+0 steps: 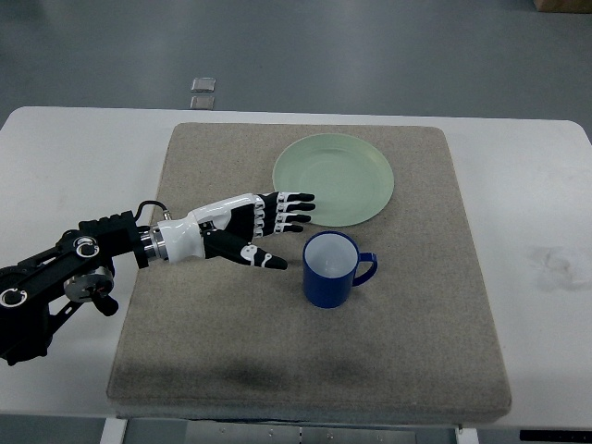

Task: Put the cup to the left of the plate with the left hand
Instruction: 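Reach the left hand across the pad toward the blue mug, then close the left hand fingers around the blue mug body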

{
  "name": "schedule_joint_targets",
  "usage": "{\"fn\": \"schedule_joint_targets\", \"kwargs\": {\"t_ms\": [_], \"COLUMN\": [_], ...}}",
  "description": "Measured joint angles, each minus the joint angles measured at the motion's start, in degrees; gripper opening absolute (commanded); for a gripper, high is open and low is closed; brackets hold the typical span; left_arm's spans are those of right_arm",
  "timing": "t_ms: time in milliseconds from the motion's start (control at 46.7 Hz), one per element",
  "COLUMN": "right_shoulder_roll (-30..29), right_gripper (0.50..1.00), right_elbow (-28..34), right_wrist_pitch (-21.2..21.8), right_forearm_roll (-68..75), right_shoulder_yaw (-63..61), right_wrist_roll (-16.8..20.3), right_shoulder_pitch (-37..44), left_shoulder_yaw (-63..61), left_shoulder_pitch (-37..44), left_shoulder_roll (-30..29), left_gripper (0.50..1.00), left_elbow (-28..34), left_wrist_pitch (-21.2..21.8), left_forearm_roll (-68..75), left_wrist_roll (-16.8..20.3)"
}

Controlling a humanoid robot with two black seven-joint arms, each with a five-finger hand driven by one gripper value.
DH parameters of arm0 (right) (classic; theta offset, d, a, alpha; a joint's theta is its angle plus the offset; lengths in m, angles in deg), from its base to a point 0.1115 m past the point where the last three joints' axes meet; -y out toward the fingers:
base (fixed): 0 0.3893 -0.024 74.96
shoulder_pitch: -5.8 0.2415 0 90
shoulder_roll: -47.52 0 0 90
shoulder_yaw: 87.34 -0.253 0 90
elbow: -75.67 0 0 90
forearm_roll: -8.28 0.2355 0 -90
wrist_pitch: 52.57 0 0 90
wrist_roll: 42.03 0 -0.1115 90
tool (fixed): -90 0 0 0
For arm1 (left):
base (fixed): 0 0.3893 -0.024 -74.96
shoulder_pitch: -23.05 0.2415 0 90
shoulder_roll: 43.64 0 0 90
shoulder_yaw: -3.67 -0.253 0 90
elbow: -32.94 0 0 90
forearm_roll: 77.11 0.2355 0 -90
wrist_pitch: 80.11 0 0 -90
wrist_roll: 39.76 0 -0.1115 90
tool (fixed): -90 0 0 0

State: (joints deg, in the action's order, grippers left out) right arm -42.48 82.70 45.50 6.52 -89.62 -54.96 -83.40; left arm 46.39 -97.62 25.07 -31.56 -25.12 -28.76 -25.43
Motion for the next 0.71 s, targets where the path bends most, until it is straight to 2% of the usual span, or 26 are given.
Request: {"fn": "schedule_joint_targets", "kwargs": {"t_ms": [706], "right_shoulder_roll": [0.0], "right_gripper": [0.932], "right_elbow": [0.0], "right_wrist_pitch": [-0.01], "right_forearm_roll": [0.0], "right_shoulder_yaw": [0.0], "right_wrist_roll": [-0.01], "right_shoulder_pitch": [0.0], "left_shoulder_yaw": [-1.98], "left_shoulder_pitch": [-0.46], "left_shoulder_roll": [4.74], "left_gripper": [0.994], "left_elbow": [2.18], "left_wrist_pitch": [0.01], "left_forearm_roll": [5.19], "left_wrist_roll": [-0.04]}}
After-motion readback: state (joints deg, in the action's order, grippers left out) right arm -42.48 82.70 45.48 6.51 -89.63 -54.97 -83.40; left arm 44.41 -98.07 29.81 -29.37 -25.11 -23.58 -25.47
